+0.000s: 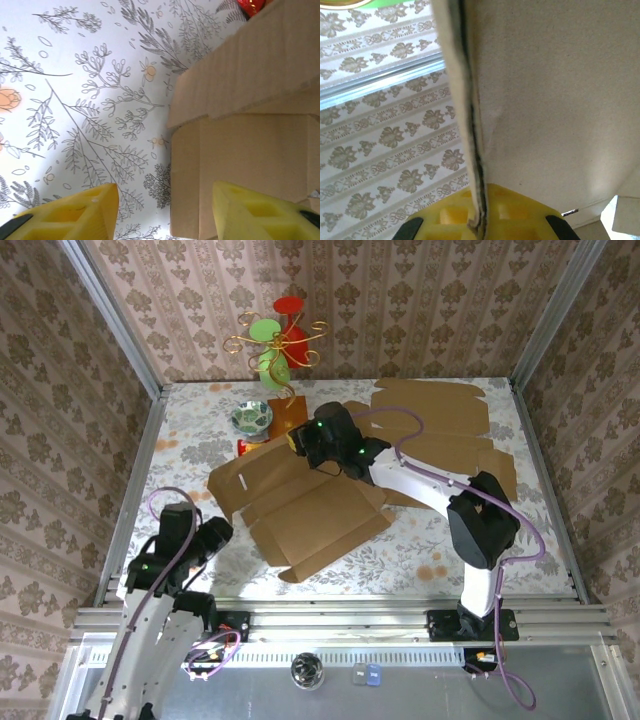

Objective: Fold the paper box

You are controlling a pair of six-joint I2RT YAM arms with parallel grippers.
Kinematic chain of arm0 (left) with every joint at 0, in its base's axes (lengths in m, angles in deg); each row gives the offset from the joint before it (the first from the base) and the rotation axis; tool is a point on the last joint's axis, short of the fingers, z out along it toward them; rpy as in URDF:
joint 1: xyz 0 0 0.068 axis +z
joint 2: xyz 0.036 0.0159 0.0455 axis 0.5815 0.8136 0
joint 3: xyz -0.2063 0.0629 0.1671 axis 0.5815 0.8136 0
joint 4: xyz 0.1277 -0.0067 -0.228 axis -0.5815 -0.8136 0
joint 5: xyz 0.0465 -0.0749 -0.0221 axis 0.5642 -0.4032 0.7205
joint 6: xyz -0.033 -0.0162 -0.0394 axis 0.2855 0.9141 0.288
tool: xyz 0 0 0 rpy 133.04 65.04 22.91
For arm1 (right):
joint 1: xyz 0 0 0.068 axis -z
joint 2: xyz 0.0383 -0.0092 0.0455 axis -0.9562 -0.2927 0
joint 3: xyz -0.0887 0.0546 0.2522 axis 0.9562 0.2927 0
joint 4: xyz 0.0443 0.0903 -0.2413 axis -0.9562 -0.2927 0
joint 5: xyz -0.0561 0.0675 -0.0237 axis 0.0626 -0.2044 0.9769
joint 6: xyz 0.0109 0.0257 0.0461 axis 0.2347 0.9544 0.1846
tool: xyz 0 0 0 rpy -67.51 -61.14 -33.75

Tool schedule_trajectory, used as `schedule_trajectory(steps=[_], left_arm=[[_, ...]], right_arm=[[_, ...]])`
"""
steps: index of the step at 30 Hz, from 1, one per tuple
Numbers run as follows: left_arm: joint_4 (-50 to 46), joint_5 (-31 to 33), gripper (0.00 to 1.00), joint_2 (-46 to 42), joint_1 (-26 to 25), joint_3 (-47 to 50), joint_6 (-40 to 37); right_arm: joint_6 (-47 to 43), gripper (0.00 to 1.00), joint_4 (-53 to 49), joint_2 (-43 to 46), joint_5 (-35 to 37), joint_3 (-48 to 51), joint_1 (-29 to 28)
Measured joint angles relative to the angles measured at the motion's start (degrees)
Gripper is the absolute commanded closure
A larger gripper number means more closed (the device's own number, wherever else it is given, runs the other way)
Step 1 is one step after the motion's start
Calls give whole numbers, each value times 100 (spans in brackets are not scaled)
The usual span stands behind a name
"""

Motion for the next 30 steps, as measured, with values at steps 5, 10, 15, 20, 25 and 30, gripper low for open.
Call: schedule_trajectory(steps=[5, 10, 15, 20, 25, 30], left_arm=[[-138, 22, 50, 35, 210, -170, -240], [-129, -13, 57, 55, 356, -181, -376], [-52, -136, 61, 153, 472, -39, -404], [216, -201, 62, 225, 472, 199, -404], [715, -280, 61, 476, 472, 354, -409], [1327, -310, 61, 837, 472, 450, -522]], right_arm=[[-402, 100, 343, -90, -260, 291, 72], [-667, 100, 859, -90, -444, 660, 214], [-833, 100, 1403, -149, -595, 920, 289], [-861, 100, 1993, -155, -728, 1228, 363], [-960, 100, 2391, -155, -861, 1357, 481], [-997, 100, 2780, -151, -1038, 1606, 640]])
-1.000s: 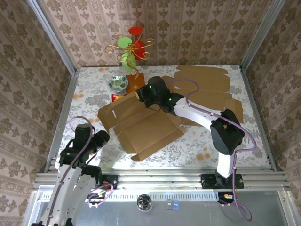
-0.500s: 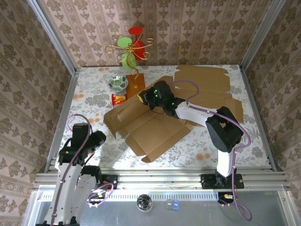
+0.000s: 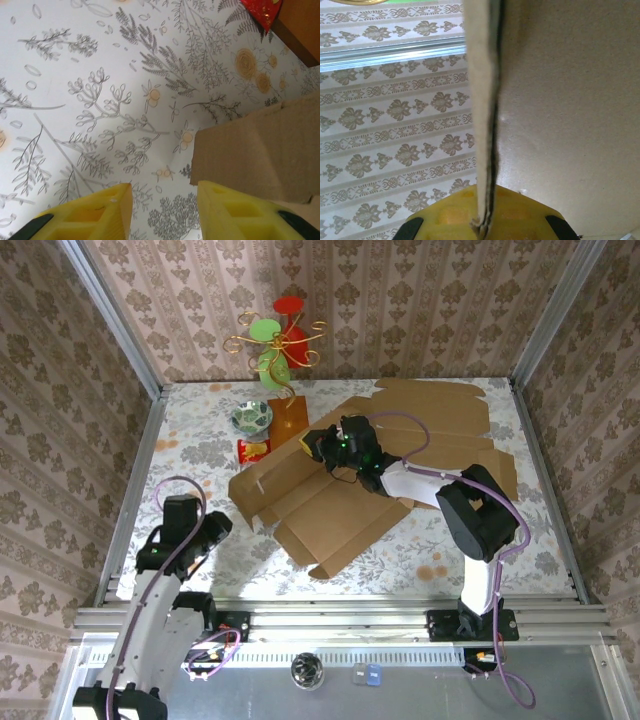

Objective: Fold the paper box

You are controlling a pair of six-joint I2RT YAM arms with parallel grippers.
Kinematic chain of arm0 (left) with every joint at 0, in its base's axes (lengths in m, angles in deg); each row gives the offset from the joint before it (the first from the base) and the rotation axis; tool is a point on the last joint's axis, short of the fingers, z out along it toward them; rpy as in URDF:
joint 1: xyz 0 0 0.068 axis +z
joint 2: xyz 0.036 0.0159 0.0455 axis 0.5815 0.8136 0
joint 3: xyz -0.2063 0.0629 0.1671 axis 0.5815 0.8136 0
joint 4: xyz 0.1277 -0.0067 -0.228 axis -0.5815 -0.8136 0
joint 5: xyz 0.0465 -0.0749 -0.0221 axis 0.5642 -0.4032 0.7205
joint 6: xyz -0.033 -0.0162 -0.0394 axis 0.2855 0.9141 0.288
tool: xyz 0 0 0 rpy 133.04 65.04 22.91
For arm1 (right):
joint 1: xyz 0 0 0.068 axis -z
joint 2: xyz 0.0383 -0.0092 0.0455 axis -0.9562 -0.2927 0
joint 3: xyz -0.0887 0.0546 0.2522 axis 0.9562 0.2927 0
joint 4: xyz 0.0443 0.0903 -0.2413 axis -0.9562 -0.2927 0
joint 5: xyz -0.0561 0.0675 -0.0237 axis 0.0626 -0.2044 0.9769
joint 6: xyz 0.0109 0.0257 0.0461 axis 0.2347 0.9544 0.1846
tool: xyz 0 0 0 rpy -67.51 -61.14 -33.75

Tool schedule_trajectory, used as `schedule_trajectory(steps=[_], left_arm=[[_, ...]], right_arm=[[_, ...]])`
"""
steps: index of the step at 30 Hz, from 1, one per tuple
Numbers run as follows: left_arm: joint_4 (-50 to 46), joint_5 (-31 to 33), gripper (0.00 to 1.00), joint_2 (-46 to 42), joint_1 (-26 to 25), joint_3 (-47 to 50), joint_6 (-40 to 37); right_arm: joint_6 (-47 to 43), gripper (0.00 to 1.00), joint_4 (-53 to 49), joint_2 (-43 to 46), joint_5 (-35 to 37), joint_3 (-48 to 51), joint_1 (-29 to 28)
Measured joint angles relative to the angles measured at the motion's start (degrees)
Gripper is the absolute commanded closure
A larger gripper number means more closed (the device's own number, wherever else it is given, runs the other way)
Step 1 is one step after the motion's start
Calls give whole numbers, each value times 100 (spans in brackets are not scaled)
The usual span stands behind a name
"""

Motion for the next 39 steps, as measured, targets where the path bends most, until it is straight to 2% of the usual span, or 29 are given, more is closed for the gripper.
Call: schedule_trajectory(steps=[11, 21, 29, 39], left_arm=[[1567, -57, 59, 492, 0, 417, -621], [3064, -413, 52, 1307, -24, 684, -1405], [3563, -601, 51, 1888, -306, 592, -2006], [3694, -599, 46, 2208, -841, 363, -2457]], right_arm=[[4, 100, 595, -2, -291, 225, 192], [28, 100, 605, -42, -313, 229, 210], [50, 100, 708, -114, -315, 229, 219], [79, 100, 778, -175, -289, 229, 280]])
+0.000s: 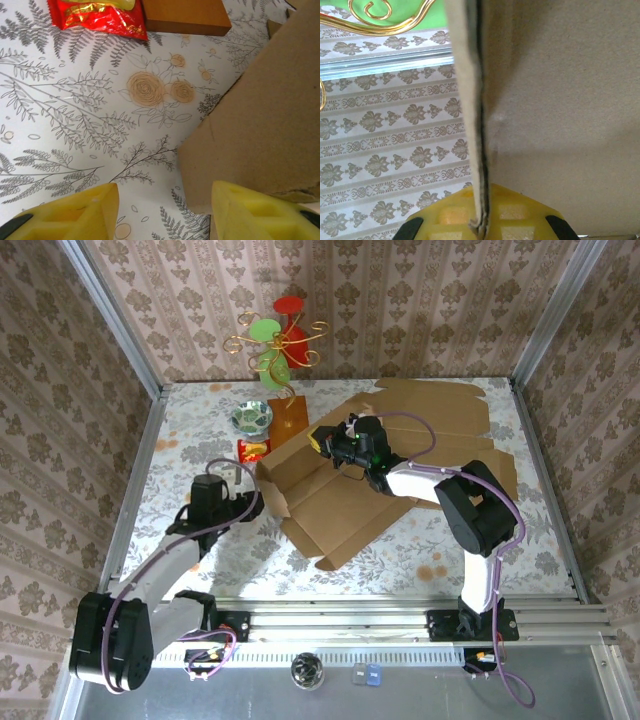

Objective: Fold the paper box

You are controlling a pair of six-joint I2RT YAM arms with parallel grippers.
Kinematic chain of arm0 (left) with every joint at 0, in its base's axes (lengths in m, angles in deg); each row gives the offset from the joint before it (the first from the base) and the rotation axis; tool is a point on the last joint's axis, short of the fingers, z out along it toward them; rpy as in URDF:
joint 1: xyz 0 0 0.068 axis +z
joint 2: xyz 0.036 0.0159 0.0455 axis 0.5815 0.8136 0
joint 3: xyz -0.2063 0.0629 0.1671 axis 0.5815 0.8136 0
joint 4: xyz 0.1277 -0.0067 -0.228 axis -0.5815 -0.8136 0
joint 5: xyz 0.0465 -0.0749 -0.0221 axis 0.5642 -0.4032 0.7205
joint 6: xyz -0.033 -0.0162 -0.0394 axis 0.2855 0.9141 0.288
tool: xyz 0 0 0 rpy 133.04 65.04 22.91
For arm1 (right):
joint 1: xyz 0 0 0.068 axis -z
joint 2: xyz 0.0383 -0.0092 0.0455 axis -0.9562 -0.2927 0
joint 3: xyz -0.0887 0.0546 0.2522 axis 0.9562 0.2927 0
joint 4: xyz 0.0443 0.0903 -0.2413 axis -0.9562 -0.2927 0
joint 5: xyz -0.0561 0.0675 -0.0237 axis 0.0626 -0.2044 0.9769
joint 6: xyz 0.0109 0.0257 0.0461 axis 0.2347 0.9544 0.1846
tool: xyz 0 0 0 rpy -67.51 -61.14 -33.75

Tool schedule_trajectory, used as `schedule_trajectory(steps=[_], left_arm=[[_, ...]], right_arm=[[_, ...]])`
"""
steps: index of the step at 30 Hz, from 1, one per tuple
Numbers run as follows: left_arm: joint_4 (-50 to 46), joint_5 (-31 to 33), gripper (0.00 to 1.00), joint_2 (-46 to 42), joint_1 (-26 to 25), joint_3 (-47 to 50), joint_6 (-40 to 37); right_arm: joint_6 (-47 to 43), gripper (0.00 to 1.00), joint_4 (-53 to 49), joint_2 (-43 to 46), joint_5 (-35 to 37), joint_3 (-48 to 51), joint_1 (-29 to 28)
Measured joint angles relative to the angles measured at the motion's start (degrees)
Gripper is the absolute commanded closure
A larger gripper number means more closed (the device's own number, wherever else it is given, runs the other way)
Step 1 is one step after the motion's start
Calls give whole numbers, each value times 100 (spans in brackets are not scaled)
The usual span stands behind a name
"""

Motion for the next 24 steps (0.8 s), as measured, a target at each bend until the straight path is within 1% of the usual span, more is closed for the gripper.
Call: schedule_trajectory(steps=[8, 18, 24], left_arm=[[136, 4, 43, 219, -223, -98, -103], [291, 70, 46, 293, -636, -177, -109], [297, 72, 46, 295, -767, -179, -133]], right_arm=[[96, 100, 35, -52, -2, -2, -7], [105, 100, 24, -55, -2, -35, -22], [107, 100, 26, -103, -2, -87, -22]])
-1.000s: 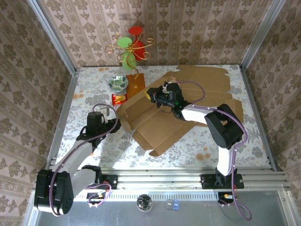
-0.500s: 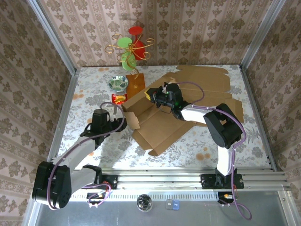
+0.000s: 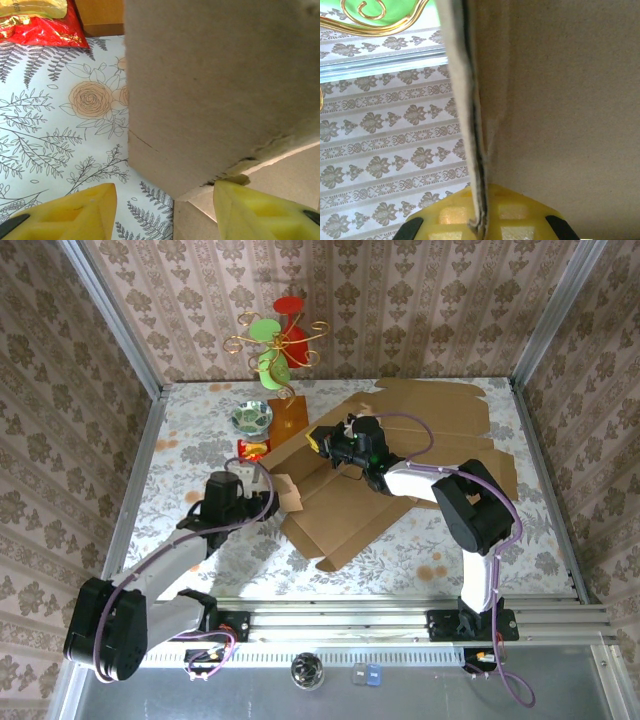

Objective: Fold the paper box

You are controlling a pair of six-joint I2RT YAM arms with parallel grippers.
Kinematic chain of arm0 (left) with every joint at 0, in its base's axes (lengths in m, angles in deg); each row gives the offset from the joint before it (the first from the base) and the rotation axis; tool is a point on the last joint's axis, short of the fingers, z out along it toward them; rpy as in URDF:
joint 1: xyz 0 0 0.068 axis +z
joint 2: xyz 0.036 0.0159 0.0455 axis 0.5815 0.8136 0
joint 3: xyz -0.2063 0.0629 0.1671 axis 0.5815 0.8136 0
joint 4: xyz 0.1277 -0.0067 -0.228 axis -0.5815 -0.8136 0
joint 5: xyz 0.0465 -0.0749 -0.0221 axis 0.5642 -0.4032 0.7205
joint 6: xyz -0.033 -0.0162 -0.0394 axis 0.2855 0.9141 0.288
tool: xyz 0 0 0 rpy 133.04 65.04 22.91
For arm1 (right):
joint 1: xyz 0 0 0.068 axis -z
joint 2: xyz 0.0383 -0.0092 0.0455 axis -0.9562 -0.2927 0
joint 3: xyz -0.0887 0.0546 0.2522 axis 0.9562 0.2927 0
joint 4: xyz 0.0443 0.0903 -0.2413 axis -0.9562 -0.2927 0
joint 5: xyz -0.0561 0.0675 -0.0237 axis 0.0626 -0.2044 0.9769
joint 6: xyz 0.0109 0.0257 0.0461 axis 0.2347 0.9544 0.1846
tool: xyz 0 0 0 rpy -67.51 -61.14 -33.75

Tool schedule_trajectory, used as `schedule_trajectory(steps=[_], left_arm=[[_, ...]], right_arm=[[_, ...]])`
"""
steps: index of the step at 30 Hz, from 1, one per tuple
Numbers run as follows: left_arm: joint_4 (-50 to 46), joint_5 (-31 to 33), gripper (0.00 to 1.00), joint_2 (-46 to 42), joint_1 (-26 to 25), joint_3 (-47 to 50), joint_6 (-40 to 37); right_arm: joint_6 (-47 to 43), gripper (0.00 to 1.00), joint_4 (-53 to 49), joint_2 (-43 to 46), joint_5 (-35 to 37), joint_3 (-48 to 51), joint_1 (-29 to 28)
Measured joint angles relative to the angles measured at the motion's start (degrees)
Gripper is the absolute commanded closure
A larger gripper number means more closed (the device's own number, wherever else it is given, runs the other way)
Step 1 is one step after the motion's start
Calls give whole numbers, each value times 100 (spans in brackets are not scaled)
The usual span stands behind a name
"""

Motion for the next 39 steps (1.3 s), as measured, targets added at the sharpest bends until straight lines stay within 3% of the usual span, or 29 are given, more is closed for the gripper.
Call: schedule_trajectory(steps=[16, 39], left_arm=[[37, 168, 45, 409, -214, -258, -170], [107, 1722, 51, 984, -1040, -566, 92]], right_arm=[[2, 100, 9, -13, 0, 0, -7], [258, 100, 804, -15, 304, 505, -140]])
